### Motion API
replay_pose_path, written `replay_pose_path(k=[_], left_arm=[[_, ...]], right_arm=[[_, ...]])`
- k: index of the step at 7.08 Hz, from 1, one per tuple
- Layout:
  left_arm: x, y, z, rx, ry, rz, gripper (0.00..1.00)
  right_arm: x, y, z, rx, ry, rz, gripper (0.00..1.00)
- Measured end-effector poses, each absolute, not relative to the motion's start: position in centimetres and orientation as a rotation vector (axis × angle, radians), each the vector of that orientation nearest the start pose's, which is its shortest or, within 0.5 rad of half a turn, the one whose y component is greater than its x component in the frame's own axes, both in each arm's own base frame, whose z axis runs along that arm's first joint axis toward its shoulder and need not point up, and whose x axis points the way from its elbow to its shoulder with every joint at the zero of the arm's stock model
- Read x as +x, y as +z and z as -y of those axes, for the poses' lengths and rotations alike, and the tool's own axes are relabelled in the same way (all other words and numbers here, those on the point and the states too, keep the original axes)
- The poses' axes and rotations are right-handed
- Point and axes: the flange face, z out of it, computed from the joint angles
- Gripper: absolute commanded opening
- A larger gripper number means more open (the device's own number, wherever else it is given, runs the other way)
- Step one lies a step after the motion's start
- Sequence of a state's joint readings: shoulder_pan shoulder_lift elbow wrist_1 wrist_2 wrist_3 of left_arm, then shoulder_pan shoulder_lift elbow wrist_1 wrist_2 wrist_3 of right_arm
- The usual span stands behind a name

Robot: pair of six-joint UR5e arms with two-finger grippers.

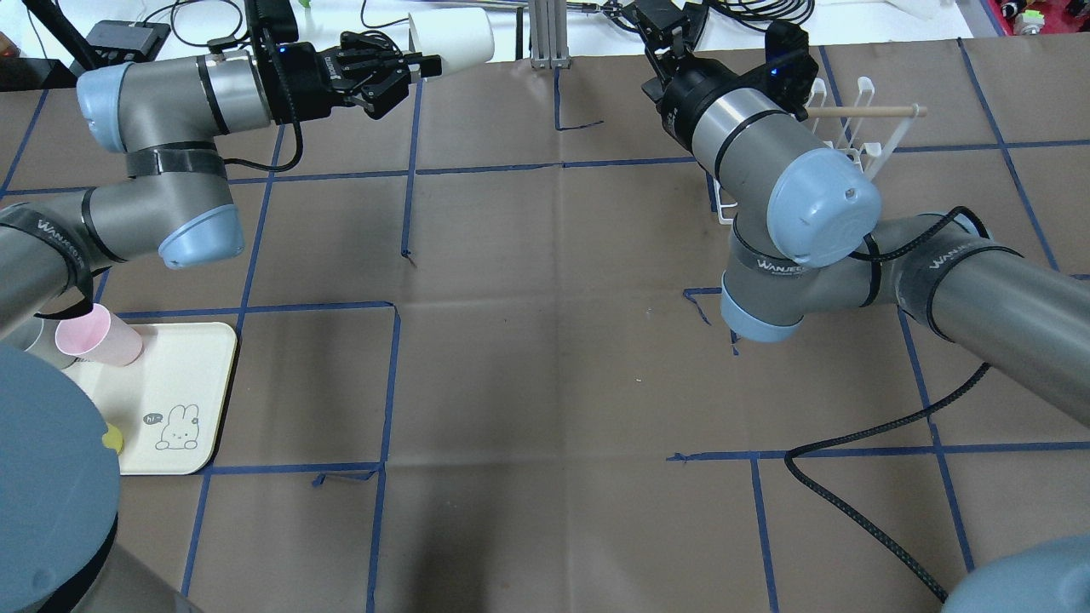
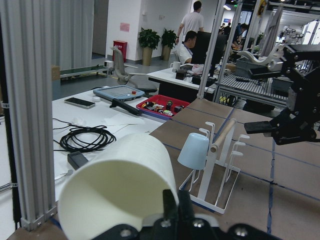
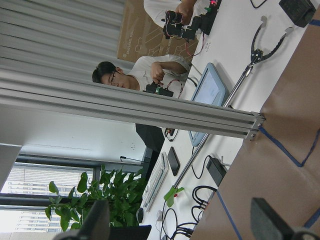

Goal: Transfer IKEA cup to right arm and place on rack

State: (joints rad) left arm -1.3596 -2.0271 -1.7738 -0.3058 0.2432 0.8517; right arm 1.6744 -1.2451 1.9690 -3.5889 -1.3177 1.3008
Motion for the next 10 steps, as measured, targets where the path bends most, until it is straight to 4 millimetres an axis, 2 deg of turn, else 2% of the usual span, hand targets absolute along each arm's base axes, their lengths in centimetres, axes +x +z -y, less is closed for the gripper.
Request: replay_pose_path(k=[1,3,4,5,7,10], left_arm=[[-11.1,32.9,62.1,-1.076,1.298,1.607,0.04],[-13.4,30.1,58.4,-1.105,1.318,1.536,0.05],[-14.0,29.2,56.8,-1.104,1.323,1.532,0.06],[-14.3,29.1,56.1,-1.089,1.317,1.537,0.06],[-15.5,30.5,55.6,-1.044,1.283,1.578,0.06],[-17.4,32.2,56.4,-1.022,1.267,1.64,0.08]], right_arm=[[21.3,37.5,53.1,0.944,-0.963,-1.712,1.0],[21.2,37.6,53.2,0.944,-0.968,-1.708,1.0],[21.2,37.7,53.3,0.943,-0.97,-1.706,1.0],[21.2,37.8,53.3,0.942,-0.971,-1.705,1.0],[21.1,37.7,53.4,0.947,-0.972,-1.704,1.0],[21.3,37.3,53.1,0.956,-0.963,-1.709,1.0]])
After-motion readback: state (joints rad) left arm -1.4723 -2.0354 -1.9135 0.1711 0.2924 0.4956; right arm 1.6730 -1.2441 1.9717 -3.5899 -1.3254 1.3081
